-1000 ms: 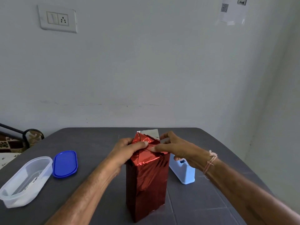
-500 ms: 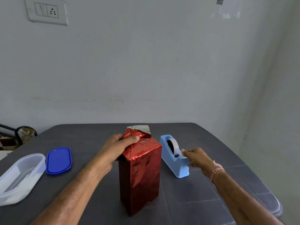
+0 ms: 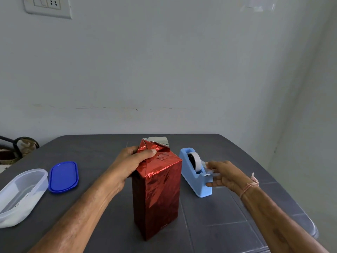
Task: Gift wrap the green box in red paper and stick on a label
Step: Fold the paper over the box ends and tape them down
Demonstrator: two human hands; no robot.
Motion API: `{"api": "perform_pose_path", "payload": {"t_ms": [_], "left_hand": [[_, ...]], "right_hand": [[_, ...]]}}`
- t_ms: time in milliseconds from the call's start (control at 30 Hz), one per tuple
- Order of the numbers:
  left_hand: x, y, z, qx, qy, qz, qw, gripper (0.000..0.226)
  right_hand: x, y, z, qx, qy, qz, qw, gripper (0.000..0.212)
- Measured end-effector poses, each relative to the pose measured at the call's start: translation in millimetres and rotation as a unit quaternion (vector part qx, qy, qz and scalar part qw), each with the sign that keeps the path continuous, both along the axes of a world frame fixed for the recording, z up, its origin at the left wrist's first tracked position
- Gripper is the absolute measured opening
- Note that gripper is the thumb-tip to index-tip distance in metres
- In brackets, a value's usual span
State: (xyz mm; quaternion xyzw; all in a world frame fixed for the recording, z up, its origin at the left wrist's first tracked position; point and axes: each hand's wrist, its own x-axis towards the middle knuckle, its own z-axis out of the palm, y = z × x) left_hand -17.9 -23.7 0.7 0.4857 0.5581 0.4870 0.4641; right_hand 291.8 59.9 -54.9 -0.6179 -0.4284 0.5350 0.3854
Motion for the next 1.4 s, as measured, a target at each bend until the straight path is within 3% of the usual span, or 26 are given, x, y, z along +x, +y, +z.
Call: {"api": "perform_pose_path", "payload": {"t_ms": [333,867,1033,1400], "left_hand": [[0,1,-1,-0.008,0.004,0.002,1.000,0.025],[-1,3,-2,-0.013,0.015,-0.002,1.000,0.031],[-2,4,-2,-0.010,0.015,-0.005,1.000,0.032],[-5,8,-3,-0.010,0.034,-0.011,0.999,0.033]], "right_hand": [[7,-14,-30,0.039,0.085,-0.017,0.996,0.027],[6,-38,-81,0.093,0.196,-0.074,0.973,0.028],[0,-41,-88,0.116,0.168,-0.070,0.976,0.038],[-6,-34,-96,0.110,0.080,-0.113,0.984,0.021]]}}
